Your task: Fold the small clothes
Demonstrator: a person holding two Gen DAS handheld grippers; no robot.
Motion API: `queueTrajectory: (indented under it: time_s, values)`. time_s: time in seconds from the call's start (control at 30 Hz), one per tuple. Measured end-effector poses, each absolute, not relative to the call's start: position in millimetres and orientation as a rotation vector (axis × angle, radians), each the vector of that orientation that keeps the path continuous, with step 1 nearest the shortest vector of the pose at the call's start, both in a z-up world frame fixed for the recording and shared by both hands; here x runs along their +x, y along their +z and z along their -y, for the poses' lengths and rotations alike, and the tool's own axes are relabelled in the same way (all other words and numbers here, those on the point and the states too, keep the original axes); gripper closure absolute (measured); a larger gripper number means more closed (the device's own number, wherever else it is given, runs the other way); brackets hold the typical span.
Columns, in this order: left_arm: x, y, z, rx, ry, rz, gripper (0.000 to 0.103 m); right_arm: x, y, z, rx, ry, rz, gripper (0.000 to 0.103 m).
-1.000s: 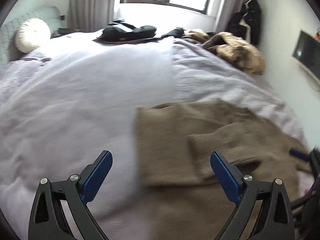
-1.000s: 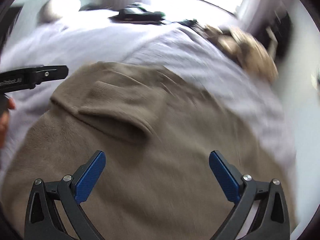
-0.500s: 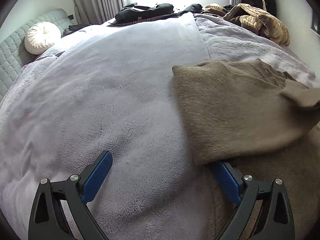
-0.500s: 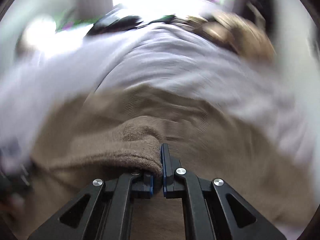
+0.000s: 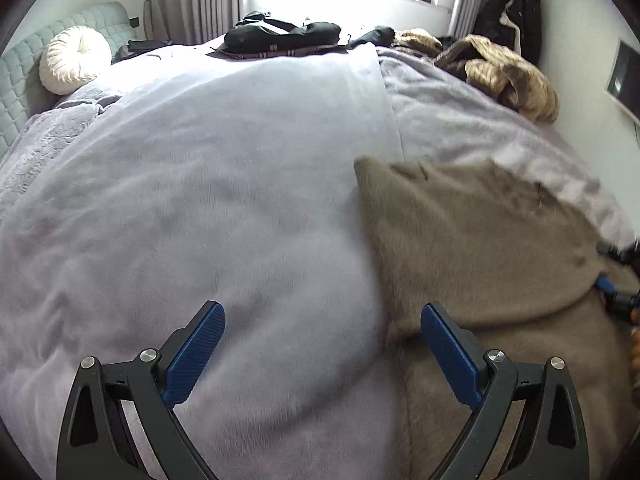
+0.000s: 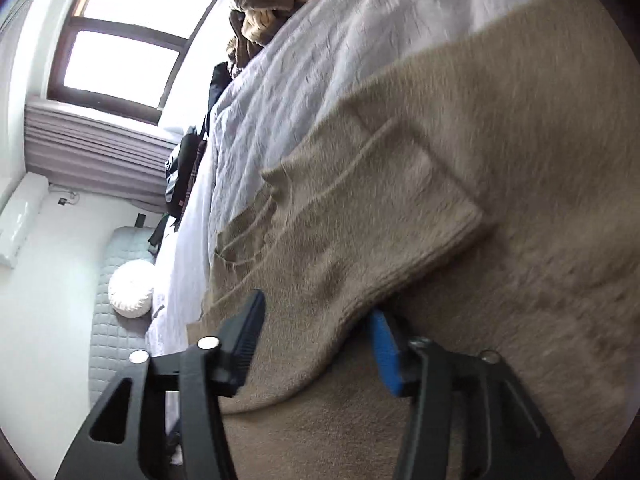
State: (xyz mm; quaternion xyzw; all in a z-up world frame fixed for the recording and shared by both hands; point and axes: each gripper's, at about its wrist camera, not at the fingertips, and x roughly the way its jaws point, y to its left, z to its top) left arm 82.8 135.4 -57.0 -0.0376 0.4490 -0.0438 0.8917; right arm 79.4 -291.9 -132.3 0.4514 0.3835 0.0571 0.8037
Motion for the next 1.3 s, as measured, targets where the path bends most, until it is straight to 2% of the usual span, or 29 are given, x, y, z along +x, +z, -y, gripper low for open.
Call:
queueTrajectory:
  time_s: [0.1, 0.27, 0.3, 0.33, 0.37, 0.4, 0.43, 0.47, 0.63, 0.77, 0.87, 1.07, 1.3]
  values:
    - [124.1, -58.5, -129.8, -0.156, -0.160, -0.984, 0.004, 80.1, -133.8, 295.1, 0.980, 0.111, -0.816, 0.045]
    - [197.1, -97.1, -102.9, -0.143, -0.191, -1.147, 0.005, 74.8, -131.7, 307.5, 1.007, 0.106, -0.806, 0.045]
    - [202.7, -102.2, -100.7, -0.175, -0.208, -1.170, 0.008, 73.6, -132.2, 310.5, 1.016, 0.103, -0.801, 0.045]
    - [204.6, -104.6, -100.0, -0.206, -0.224, -1.175, 0.025, 70.6, -133.2, 314.2, 1.026, 0.098, -0.796, 0.045]
    - [205.5, -104.8, -97.9, -0.234, -0.252, -1.180, 0.049, 70.9, -134.9, 317.1, 1.034, 0.092, -0.793, 0.045]
    - [204.0, -103.6, -96.6, -0.245, -0.274, -1.180, 0.065, 72.7, -135.9, 317.3, 1.038, 0.083, -0.796, 0.046]
    - [202.4, -98.7, -94.5, -0.255, -0.307, -1.168, 0.090, 77.2, -135.9, 315.3, 1.034, 0.074, -0.811, 0.060]
    - [200.2, -93.3, -93.4, -0.245, -0.314, -1.150, 0.091, 83.9, -134.6, 310.4, 1.027, 0.084, -0.834, 0.098]
    - [204.1, -94.9, -102.0, -0.167, -0.331, -1.148, 0.092, 86.9, -105.5, 287.5, 0.909, 0.124, -0.796, 0.096]
    - [205.7, -101.1, -98.3, -0.112, -0.325, -1.129, 0.091, 80.5, -121.2, 298.4, 0.794, -0.036, -0.854, 0.094]
    - [202.0, -94.6, -105.1, -0.124, -0.303, -1.113, 0.091, 60.5, -137.4, 318.8, 0.886, -0.024, -0.846, 0.095]
    - [172.4, -58.9, -110.9, -0.013, -0.276, -1.028, 0.091, 24.2, -114.5, 337.3, 0.824, -0.184, -0.806, 0.089]
    - [139.1, -43.7, -83.5, -0.031, -0.358, -1.029, 0.091, 54.3, -96.7, 309.1, 0.822, -0.051, -0.813, 0.085]
